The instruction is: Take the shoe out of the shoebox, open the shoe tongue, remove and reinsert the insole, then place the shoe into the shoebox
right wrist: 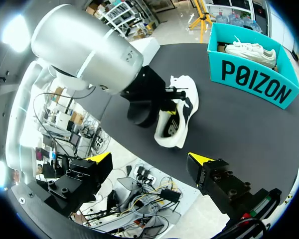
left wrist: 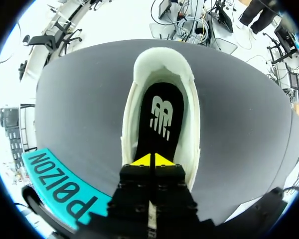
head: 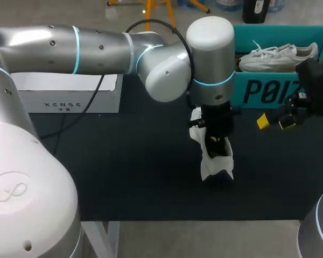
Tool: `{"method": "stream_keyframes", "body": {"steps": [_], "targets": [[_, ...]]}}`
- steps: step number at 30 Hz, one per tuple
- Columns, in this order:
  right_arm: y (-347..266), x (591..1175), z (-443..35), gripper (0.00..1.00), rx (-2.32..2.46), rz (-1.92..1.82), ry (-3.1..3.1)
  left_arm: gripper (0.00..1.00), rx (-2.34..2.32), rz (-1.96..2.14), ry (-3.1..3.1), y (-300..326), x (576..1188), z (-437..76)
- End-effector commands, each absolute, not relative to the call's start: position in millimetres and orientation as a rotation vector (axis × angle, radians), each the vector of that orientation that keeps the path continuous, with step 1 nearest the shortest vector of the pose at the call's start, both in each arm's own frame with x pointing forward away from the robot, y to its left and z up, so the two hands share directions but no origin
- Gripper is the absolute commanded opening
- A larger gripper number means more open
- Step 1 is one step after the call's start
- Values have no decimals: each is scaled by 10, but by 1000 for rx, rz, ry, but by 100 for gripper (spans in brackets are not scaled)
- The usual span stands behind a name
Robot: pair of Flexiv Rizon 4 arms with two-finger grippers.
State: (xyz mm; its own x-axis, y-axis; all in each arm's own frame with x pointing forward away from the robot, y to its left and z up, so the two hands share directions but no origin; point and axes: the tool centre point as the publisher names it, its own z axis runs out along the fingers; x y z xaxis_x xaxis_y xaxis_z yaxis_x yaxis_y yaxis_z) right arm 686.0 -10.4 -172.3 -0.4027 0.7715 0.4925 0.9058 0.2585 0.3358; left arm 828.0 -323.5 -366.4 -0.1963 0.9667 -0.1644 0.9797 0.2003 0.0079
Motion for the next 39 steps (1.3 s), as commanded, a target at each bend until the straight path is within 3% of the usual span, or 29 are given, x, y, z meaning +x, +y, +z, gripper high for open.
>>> {"method": "stream_keyframes", "body": {"steps": [1,2,18,39], "targets": [[-95,6859,-1733,100,-1569,-854,-2301,94,1915,-149,2347,-3347,8346,-3760],[-95,6859,-1733,100,-1569,-854,-2301,100,1915,-147,2351,-3345,8345,-3763],[-95,6859,-1733,100,-1569,-854,-2301,100,1898,-145,2352,-3234,8299,-3561],[-95,6859,-1733,100,-1569,-854,-2301,100,1810,-88,2270,-3087,8504,-2578]]}}
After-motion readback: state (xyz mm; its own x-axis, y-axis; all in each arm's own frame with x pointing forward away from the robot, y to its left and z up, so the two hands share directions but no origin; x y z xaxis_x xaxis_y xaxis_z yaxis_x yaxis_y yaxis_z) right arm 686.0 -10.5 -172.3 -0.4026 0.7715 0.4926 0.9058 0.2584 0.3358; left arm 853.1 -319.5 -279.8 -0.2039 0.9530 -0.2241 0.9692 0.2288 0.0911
